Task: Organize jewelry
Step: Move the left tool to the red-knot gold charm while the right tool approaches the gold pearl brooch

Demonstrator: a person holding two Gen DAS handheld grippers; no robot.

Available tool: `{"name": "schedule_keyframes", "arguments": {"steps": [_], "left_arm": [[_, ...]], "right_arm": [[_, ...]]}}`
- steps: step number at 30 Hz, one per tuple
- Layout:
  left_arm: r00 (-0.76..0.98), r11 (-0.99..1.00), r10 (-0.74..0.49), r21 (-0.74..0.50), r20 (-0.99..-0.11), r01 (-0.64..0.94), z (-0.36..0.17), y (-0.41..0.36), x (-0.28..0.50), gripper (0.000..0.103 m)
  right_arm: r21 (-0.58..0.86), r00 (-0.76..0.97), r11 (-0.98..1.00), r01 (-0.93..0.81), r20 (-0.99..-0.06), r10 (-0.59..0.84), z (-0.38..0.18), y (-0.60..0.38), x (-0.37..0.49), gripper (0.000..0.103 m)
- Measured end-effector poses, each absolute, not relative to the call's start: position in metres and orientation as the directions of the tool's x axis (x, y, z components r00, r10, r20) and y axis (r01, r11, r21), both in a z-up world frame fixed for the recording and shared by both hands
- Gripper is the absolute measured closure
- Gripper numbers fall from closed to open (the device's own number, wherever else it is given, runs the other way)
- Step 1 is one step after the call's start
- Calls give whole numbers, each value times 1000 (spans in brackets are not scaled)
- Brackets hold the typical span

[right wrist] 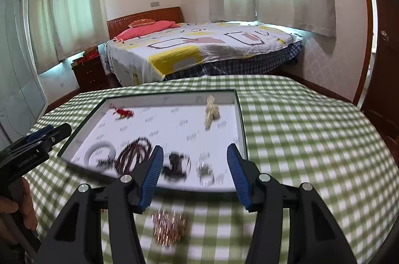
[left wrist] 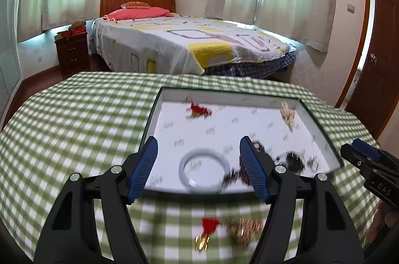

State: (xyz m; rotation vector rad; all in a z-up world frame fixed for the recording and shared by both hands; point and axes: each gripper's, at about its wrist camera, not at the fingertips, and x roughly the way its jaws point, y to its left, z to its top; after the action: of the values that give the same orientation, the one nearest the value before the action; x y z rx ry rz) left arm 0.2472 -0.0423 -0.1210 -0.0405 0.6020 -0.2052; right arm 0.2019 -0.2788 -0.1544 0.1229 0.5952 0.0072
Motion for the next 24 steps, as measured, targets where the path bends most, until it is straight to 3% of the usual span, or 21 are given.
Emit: {"name": "schedule_keyframes", "arguments": {"steps": [24], "left_arm": [[767,987,-160,-105,-621,120,-147,-13,192,36]], "right_arm": [[112,794,994,13,-606,58,-181,-254,168,50]]}}
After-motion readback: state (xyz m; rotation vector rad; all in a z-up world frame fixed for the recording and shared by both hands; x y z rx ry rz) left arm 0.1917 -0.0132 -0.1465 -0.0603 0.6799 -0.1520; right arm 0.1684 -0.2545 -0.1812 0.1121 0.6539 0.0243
